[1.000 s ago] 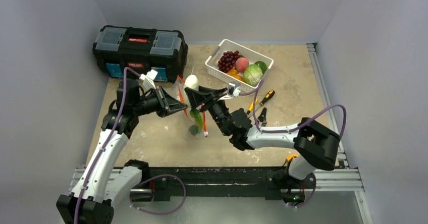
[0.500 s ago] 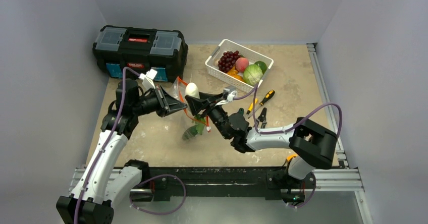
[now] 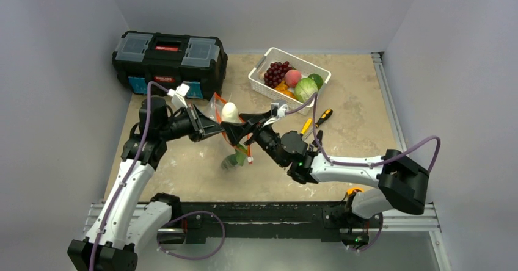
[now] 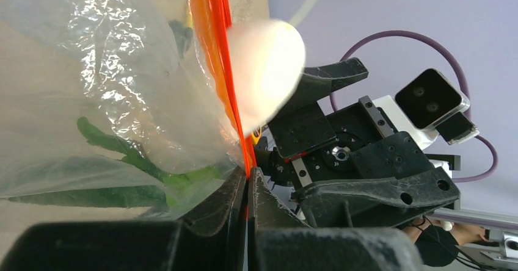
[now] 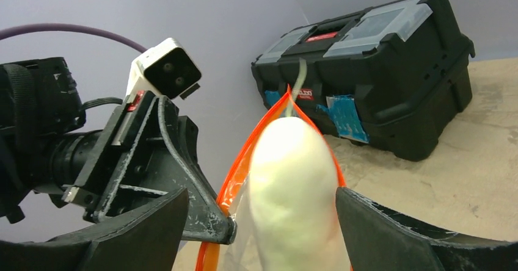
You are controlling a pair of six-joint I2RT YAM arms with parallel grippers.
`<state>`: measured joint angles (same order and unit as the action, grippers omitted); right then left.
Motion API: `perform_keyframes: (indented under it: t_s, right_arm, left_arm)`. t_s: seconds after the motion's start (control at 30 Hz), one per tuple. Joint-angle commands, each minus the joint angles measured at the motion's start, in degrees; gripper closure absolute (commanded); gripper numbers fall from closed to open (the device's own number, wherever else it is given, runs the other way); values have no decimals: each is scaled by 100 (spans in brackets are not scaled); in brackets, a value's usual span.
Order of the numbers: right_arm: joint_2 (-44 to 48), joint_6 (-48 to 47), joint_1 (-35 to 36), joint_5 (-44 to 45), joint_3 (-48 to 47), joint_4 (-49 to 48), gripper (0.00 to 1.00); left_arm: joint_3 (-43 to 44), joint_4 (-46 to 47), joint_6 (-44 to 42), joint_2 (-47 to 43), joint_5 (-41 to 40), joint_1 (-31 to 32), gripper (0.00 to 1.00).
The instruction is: Place the food in the zip-top bag and seal the zipper
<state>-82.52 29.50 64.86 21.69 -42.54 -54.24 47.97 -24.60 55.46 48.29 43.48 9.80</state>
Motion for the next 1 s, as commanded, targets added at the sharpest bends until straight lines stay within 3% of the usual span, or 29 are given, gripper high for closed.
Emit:
perform_keyframes:
  t_s: [0.0,0.17,0.33,0.47,0.67,0.83,0.97]
  right_arm:
    - [415,0,-30,-133,-115,579,8]
    - [583,-133,-190,-124,-337,1258,10]
    - [519,-275,-412,-607,-824,2082,21]
    - [618,-498,-584,-863,-1070,2601,21]
    - [1047,-585,-1071,-930,-1045,3150,20]
    - [1232,-719,-1238,-880,-1024,3293,19]
    - [1207,-998,-1239,-1218,-1171,3575,16]
  left_arm:
    - [-60,285,-5,-100,67,22,100]
    - [-72,289,-15,-65,130,22,100]
    - [-49,266,-29,-99,149,22,100]
    - [99,63,-96,-289,90,22,100]
    - [240,-420,-453,-681,-764,22,100]
    - [-171,-30,-344,83,-84,-83,100]
    - [643,-501,-640,-530,-308,-75,100]
